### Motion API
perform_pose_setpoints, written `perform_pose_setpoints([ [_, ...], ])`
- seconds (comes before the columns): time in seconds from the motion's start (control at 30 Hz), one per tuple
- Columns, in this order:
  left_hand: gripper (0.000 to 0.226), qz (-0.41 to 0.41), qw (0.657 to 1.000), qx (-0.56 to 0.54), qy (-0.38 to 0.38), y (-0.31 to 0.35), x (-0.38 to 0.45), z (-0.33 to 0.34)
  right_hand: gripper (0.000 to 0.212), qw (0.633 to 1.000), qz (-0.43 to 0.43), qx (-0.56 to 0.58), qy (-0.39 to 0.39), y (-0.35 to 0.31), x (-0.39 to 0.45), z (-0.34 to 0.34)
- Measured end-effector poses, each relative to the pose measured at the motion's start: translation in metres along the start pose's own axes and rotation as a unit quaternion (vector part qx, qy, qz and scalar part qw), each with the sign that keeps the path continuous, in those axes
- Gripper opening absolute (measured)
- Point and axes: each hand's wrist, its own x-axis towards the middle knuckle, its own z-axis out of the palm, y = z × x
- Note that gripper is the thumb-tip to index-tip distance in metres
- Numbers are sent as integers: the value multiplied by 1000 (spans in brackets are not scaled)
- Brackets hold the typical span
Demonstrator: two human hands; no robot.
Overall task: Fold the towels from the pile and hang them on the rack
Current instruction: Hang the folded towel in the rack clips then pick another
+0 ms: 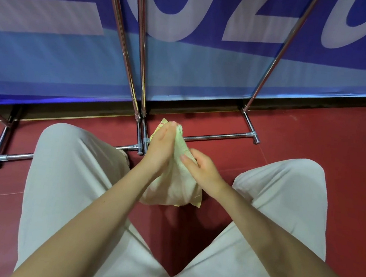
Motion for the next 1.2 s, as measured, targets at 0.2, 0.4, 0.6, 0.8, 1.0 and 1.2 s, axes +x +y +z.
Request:
perform_pose_setpoints([
  [0.2, 28, 73, 995, 71, -17, 5, -2, -3, 19, 997, -4, 30, 69, -3, 7, 1],
  [0.4, 18, 47, 992, 104, -56, 4, 6, -12, 21, 991, 2, 78, 107, -6, 10, -7],
  [0.6, 23, 89, 987, 131, -1, 6, 6, -19, 19, 999, -18, -15, 46, 0, 13, -13],
  [0.8, 21, 135, 980, 133, 56, 14, 7, -31, 36, 992, 12, -123, 14, 16, 11, -18],
  [1.0, 20, 110, 980, 20, 163, 23, 15, -56, 26, 987, 43, -154, -26, 36, 4, -25],
  [1.2, 20, 102, 971, -41, 215, 29, 19, -71, 31, 974, 51, -213, -60, 52, -10, -29],
])
